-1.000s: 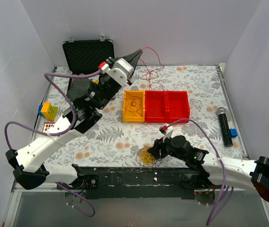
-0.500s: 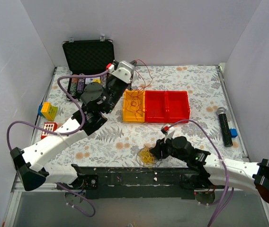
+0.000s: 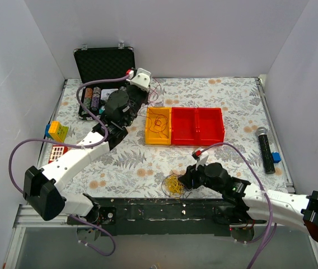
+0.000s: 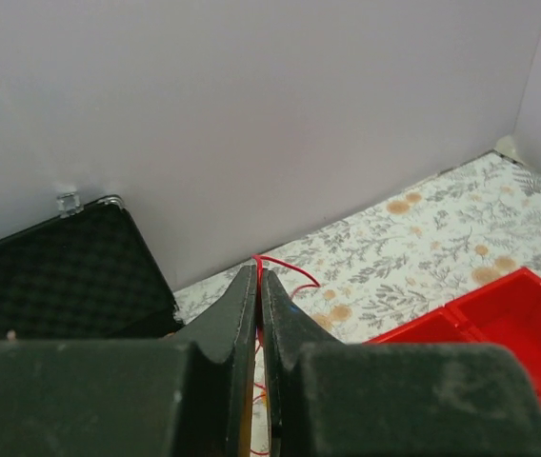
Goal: Untangle the cables
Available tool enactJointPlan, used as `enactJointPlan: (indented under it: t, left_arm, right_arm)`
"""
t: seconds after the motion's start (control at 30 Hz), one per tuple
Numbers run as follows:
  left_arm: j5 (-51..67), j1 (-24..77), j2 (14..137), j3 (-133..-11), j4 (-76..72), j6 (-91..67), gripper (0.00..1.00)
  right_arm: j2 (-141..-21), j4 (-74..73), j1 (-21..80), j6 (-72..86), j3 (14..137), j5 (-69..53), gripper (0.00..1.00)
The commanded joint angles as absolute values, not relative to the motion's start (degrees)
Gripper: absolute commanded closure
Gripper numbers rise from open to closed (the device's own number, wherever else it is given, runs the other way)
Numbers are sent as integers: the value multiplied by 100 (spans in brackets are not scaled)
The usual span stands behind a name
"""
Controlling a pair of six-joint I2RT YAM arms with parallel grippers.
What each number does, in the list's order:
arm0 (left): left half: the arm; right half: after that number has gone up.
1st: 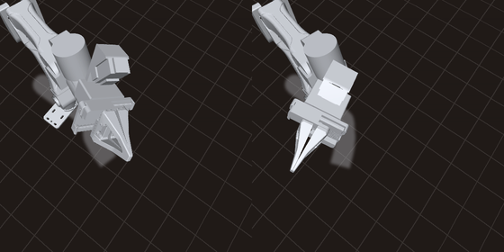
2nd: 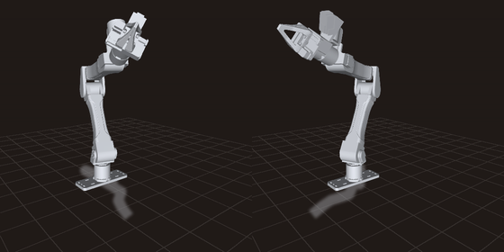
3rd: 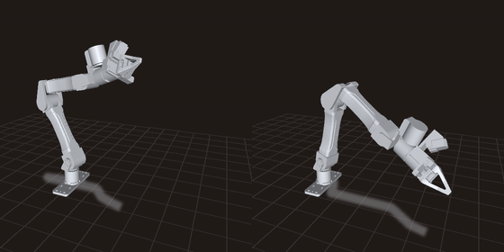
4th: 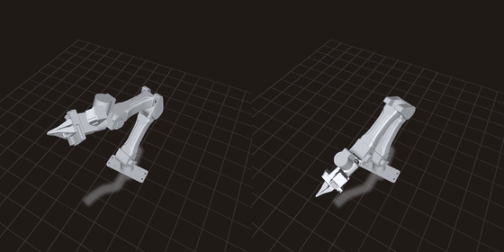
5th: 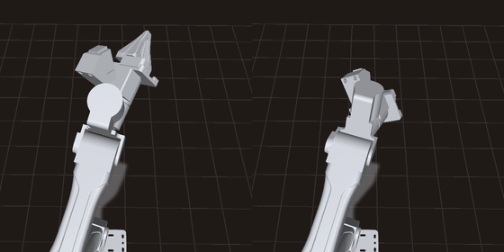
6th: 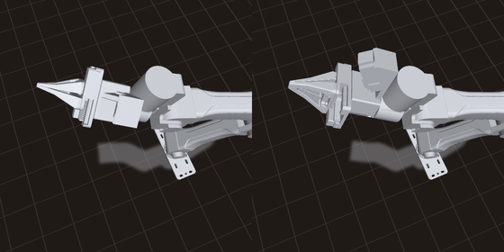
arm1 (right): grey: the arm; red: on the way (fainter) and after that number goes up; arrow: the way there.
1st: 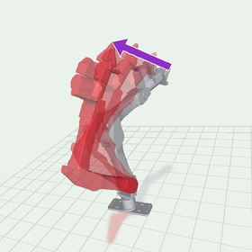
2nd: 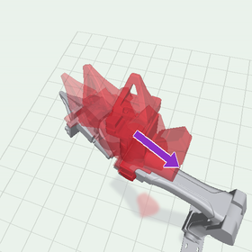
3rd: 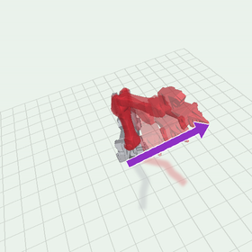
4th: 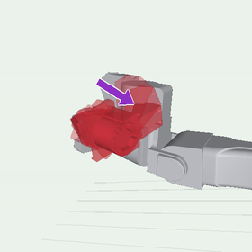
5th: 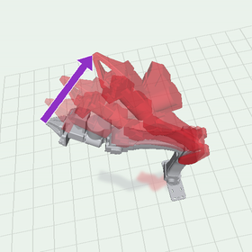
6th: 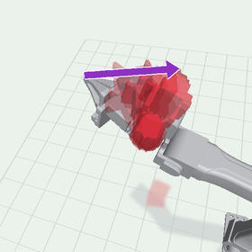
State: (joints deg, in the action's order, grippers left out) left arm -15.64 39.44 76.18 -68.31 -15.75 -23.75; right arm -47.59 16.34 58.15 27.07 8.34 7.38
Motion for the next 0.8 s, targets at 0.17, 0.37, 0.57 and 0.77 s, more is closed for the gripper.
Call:
enactJointPlan:
  t: [0.17, 0.37, 0.57, 0.77]
  left_arm:
    - [-739, 3894, 7954, -6293, -2337, -1618, 100]
    - [-782, 3894, 8191, -6223, -2452, -1503, 100]
    - [-949, 3894, 8455, -6451, -2005, -1696, 100]
    - [-1037, 3902, 8683, -6539, -1960, -1705, 100]
  right_arm:
    - [-4667, 1626, 5845, 2795, 791, 888, 50]
    - [-4500, 1547, 5845, 2839, 721, 940, 51]
    - [-4298, 1468, 5836, 2892, 624, 1002, 51]
    - [-4306, 1476, 5845, 2892, 633, 985, 51]
